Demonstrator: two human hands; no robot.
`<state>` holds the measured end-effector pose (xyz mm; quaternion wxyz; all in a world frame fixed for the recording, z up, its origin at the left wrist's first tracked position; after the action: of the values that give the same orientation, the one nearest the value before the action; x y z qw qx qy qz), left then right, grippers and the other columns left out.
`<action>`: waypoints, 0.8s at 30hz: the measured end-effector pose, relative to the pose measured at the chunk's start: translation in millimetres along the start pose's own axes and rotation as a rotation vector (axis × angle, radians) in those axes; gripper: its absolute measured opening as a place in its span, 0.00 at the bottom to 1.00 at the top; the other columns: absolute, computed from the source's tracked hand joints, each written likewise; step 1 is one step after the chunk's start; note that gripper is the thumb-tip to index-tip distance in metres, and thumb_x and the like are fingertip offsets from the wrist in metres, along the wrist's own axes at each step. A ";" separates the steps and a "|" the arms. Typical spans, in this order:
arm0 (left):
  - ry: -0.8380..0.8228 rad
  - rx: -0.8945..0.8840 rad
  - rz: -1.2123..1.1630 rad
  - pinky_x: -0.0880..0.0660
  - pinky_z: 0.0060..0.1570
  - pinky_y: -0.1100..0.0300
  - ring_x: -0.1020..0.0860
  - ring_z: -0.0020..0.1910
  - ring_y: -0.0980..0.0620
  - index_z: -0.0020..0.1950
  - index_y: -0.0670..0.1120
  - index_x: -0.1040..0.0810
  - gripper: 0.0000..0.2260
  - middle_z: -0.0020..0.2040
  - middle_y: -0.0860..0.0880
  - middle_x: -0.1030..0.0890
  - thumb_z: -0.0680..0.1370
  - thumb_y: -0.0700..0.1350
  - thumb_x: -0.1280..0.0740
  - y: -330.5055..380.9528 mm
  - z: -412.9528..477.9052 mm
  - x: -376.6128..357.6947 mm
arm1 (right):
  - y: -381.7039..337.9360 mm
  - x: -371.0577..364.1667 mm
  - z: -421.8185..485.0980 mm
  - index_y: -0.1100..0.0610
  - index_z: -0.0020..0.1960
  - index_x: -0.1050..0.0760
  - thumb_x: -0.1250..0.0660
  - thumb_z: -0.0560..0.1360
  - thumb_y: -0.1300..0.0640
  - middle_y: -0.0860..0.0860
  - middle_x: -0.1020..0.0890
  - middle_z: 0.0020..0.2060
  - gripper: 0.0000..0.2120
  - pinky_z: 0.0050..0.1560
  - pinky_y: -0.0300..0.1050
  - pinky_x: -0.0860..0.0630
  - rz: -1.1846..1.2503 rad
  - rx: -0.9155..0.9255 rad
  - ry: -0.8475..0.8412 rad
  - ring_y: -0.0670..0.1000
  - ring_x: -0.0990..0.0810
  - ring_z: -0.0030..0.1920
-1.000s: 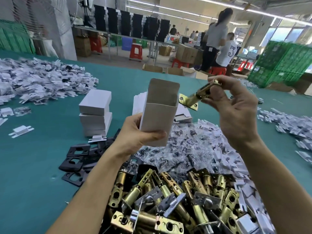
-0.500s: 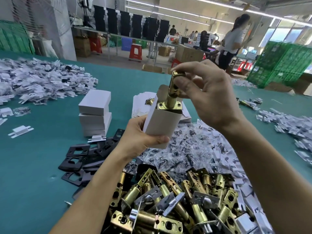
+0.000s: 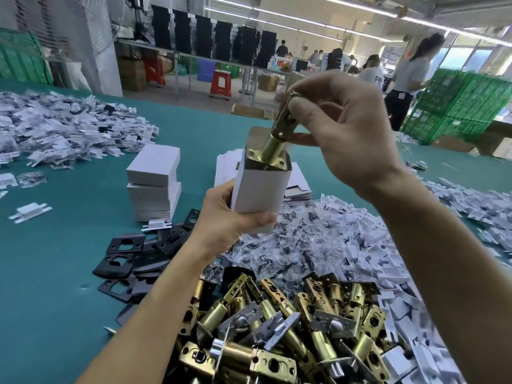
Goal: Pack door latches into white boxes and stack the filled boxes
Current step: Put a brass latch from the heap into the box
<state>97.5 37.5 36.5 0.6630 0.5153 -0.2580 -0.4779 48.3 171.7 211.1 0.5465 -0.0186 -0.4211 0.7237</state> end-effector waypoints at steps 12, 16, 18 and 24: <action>-0.064 -0.021 0.004 0.17 0.44 0.49 0.16 0.47 0.48 0.56 0.48 0.17 0.23 0.48 0.47 0.15 0.62 0.40 0.18 3.4 -2.7 -7.4 | 26.5 18.5 -2.3 0.60 0.54 0.22 0.33 0.79 0.65 0.57 0.18 0.47 0.05 0.47 0.50 0.16 0.041 -0.095 0.077 0.54 0.15 0.48; -0.091 -0.027 0.011 0.18 0.43 0.56 0.16 0.47 0.48 0.56 0.47 0.17 0.25 0.48 0.46 0.15 0.61 0.40 0.18 5.8 -3.1 -7.6 | 13.1 11.9 1.6 0.56 0.56 0.21 0.31 0.77 0.65 0.56 0.16 0.47 0.10 0.49 0.51 0.17 0.013 0.025 -0.009 0.55 0.15 0.47; -0.103 -0.032 0.011 0.18 0.43 0.56 0.16 0.47 0.48 0.54 0.49 0.17 0.24 0.48 0.46 0.14 0.60 0.40 0.18 6.7 -3.1 -8.2 | 6.8 3.1 2.3 0.56 0.56 0.20 0.30 0.76 0.64 0.56 0.16 0.48 0.10 0.48 0.52 0.17 -0.043 0.069 -0.071 0.56 0.15 0.48; -0.064 -0.047 -0.079 0.18 0.42 0.53 0.16 0.47 0.47 0.52 0.51 0.15 0.23 0.48 0.45 0.14 0.59 0.44 0.17 9.6 -2.6 -4.9 | -2.2 -21.0 -5.8 0.57 0.54 0.16 0.27 0.75 0.59 0.53 0.17 0.46 0.08 0.49 0.48 0.20 -0.326 0.153 -0.070 0.50 0.18 0.46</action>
<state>101.2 43.1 45.3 0.6469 0.4939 -0.2472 -0.5257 61.2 158.2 199.6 0.6413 0.1168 -0.3811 0.6556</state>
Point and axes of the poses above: each hand's wrist, its own z-axis towards the middle knuckle, its own x-axis out of the back of the hand, y = z × x, the point moved 7 cm from there along z, towards the middle knuckle
